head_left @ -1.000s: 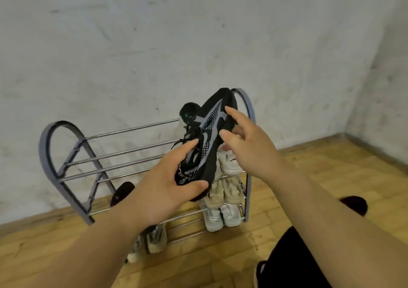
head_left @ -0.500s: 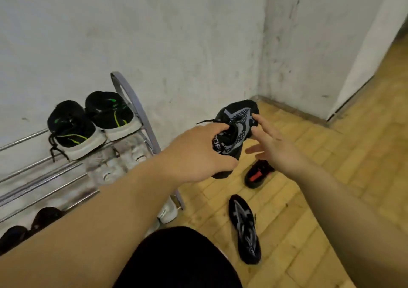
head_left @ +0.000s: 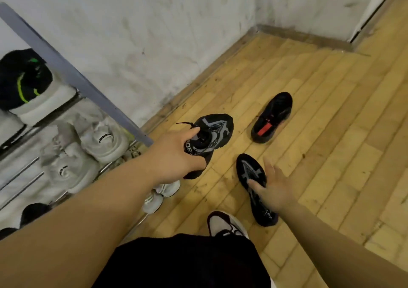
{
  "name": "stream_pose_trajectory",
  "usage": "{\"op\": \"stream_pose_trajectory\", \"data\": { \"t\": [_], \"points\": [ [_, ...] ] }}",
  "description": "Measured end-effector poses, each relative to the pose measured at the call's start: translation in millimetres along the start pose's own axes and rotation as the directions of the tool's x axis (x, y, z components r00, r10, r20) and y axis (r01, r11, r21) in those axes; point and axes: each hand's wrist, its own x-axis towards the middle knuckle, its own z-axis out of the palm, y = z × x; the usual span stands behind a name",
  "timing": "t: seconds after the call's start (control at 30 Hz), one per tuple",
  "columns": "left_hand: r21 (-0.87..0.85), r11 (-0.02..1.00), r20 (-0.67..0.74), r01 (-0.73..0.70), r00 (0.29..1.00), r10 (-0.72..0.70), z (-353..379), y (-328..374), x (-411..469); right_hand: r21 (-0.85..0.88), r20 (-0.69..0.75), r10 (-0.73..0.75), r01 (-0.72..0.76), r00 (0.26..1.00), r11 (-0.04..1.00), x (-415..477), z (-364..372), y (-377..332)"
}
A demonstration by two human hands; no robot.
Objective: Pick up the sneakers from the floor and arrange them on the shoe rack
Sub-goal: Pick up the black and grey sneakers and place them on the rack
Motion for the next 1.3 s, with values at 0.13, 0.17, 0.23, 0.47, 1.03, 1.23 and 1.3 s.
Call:
{"op": "stream_pose_trajectory", "data": {
  "t": [0.13, 0.17, 0.23, 0.47, 1.03, 1.23, 1.3],
  "points": [
    [-0.006, 0.998, 0.073, 0.056, 0.996, -0.056, 6, -11, 12, -0.374, 0.118, 0.084, -0.034, 0.989, 0.927, -3, 77, 61],
    [-0.003, 0.998, 0.088, 0.056, 0.995, -0.056, 6, -11, 14, -0.377, 0.095, 0.088, -0.046, 0.992, 0.925, -3, 82, 62],
    [-0.005, 0.998, 0.111, 0.061, 0.992, -0.06, 6, -10, 17, -0.369, 0.084, 0.094, -0.057, 0.992, 0.928, -1, 82, 58],
    [-0.064, 0.998, 0.059, 0.005, 0.998, -0.002, -7, 0, -1, -0.014, 0.031, 0.071, -0.07, 0.997, 0.997, -7, 67, 38],
    [-0.34, 0.843, -0.88, -0.416, 0.458, -0.128, -137, -3, -275, 0.448, -0.363, -0.714, 0.784, 0.598, 0.429, -192, -127, -391],
    [-0.398, 0.85, -0.912, -0.345, 0.244, -0.329, -144, -105, -373, 0.397, -0.086, -0.913, 0.854, 0.399, 0.336, -275, -69, -486],
    [-0.465, 0.836, -0.882, -0.29, 0.226, -0.413, -125, -145, -397, 0.394, 0.028, -0.93, 0.851, 0.366, 0.347, -290, -35, -483]
  ]
}}
